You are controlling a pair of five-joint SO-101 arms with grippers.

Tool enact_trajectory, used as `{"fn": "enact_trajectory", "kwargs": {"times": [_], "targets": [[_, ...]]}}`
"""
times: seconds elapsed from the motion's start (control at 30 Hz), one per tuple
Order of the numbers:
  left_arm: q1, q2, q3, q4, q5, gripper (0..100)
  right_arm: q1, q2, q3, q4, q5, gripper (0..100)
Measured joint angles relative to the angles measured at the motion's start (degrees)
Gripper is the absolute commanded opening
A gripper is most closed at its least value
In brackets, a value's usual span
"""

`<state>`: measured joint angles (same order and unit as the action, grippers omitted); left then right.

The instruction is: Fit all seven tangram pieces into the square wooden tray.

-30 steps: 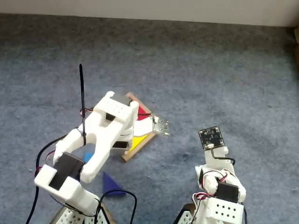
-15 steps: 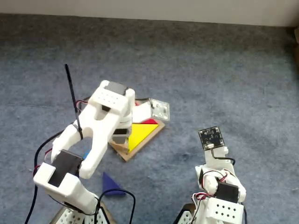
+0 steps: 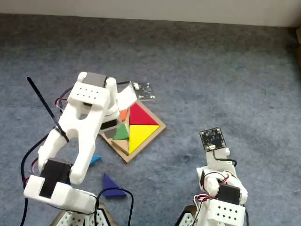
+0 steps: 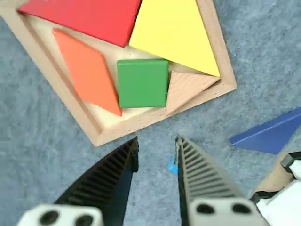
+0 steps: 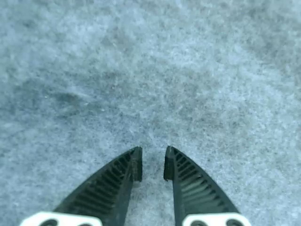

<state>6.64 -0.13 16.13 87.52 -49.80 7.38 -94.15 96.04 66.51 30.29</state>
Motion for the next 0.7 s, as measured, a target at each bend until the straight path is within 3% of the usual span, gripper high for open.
{"fn": "enact_trajectory", "kwargs": {"times": [0.33,0.7], "targets": [[0.26,-1.05,17.85,-22.51,8.00,14,0.00,0.00,0.00,0.00,0.00,9.1],[1.67,-3.08,18.46,-24.88,12.04,14,0.00,0.00,0.00,0.00,0.00,9.1]]}}
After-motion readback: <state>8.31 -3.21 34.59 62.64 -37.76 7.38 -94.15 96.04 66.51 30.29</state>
